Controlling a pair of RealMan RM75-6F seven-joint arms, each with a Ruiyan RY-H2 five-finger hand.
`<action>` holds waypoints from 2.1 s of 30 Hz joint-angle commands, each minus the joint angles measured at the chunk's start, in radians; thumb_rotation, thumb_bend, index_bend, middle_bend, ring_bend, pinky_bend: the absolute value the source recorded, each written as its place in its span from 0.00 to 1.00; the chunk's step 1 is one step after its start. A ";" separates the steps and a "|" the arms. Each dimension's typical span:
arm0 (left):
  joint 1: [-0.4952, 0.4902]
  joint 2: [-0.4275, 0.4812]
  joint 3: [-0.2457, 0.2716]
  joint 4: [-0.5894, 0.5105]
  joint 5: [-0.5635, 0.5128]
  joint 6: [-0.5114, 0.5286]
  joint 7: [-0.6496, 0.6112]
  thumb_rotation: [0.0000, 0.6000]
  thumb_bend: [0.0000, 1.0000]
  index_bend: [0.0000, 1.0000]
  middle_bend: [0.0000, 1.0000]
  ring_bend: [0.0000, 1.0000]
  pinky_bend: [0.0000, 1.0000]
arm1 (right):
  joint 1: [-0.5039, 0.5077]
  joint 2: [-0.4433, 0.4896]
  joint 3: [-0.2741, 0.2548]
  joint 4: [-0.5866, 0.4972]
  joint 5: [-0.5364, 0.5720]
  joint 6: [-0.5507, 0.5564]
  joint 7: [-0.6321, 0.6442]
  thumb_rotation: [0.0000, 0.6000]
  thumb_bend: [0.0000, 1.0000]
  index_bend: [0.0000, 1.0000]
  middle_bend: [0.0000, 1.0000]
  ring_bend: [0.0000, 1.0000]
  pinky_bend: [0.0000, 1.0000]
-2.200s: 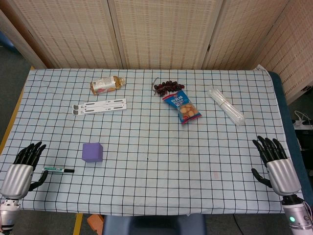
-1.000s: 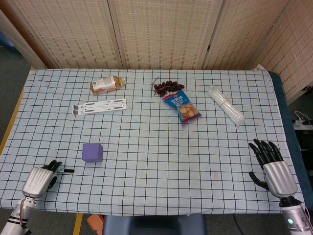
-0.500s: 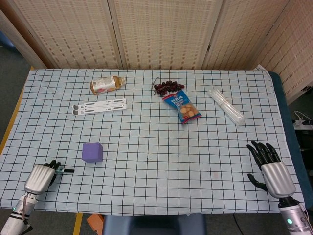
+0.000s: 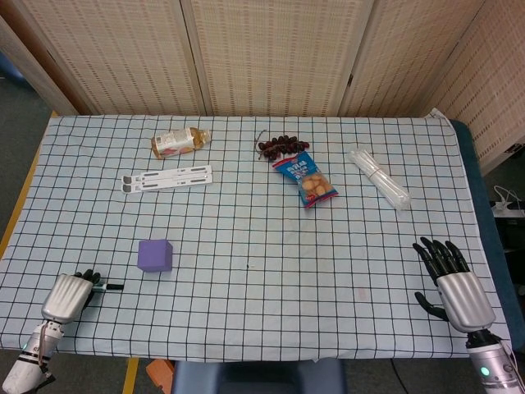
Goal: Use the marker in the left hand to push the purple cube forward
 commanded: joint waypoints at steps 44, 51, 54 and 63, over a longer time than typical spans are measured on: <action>-0.132 -0.088 -0.026 0.212 -0.008 0.079 -0.183 1.00 0.57 0.81 0.82 0.75 0.94 | -0.004 0.002 0.010 -0.006 0.029 -0.005 -0.024 1.00 0.18 0.00 0.00 0.00 0.00; -0.145 -0.088 -0.015 0.186 -0.001 0.059 -0.130 1.00 0.57 0.81 0.83 0.75 0.94 | -0.008 0.008 0.010 -0.009 0.022 0.005 -0.017 1.00 0.18 0.00 0.00 0.00 0.00; -0.151 -0.088 -0.014 0.174 0.000 0.057 -0.119 1.00 0.57 0.81 0.83 0.75 0.94 | -0.007 0.009 0.010 -0.010 0.023 0.003 -0.017 1.00 0.18 0.00 0.00 0.00 0.00; -0.178 -0.089 -0.019 0.129 0.000 0.056 -0.084 1.00 0.57 0.81 0.83 0.75 0.94 | -0.005 0.012 0.010 -0.012 0.027 -0.004 -0.018 1.00 0.18 0.00 0.00 0.00 0.00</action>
